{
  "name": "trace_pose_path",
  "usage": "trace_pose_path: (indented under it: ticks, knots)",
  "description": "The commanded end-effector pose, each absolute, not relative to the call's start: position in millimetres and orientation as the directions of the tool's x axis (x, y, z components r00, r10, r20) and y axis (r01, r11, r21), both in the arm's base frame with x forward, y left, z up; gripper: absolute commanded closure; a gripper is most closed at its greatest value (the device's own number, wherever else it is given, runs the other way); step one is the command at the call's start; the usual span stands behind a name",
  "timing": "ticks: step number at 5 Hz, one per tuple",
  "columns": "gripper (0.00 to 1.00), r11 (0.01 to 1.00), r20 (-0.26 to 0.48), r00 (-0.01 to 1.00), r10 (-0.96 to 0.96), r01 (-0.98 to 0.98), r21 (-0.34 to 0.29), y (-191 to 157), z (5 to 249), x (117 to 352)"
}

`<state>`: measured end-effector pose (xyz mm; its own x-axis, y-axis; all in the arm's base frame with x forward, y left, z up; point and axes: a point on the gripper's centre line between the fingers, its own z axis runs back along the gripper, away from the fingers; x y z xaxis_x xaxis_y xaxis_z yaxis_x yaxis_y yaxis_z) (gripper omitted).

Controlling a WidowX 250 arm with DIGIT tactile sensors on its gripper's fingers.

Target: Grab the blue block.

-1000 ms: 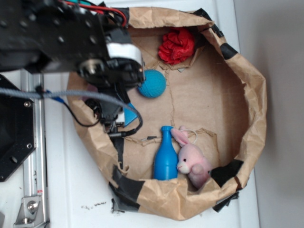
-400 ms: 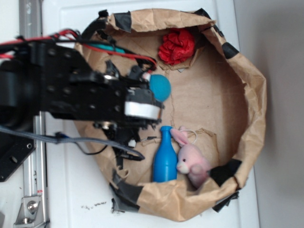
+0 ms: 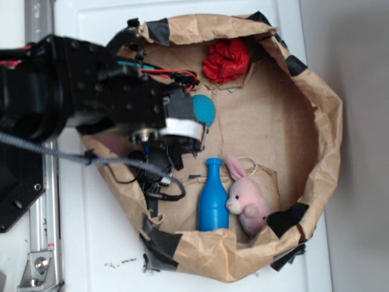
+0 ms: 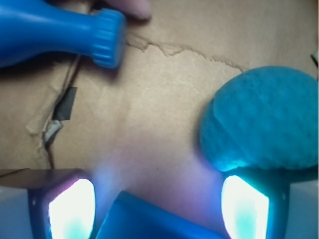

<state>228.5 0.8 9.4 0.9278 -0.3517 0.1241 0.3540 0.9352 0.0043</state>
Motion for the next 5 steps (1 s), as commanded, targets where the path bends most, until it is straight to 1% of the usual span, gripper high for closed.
trace_pose_path:
  ticks: [1, 2, 3, 4, 5]
  knots:
    - [0.00, 0.927, 0.124, 0.919, -0.374, 0.375, 0.016, -1.5, 2.8, 232.4]
    - [0.00, 0.929, 0.118, 0.922, -0.369, 0.371, 0.011, 0.9, 8.8, 230.8]
    - [0.00, 0.925, 0.129, 0.916, -0.380, 0.377, 0.054, 14.7, 34.8, 224.3]
    - [0.00, 0.937, 0.058, 0.939, -0.338, 0.331, 0.114, 38.4, 46.6, 215.9]
    - [0.00, 0.949, 0.000, 0.955, -0.298, 0.296, 0.111, 46.8, 44.2, 209.3]
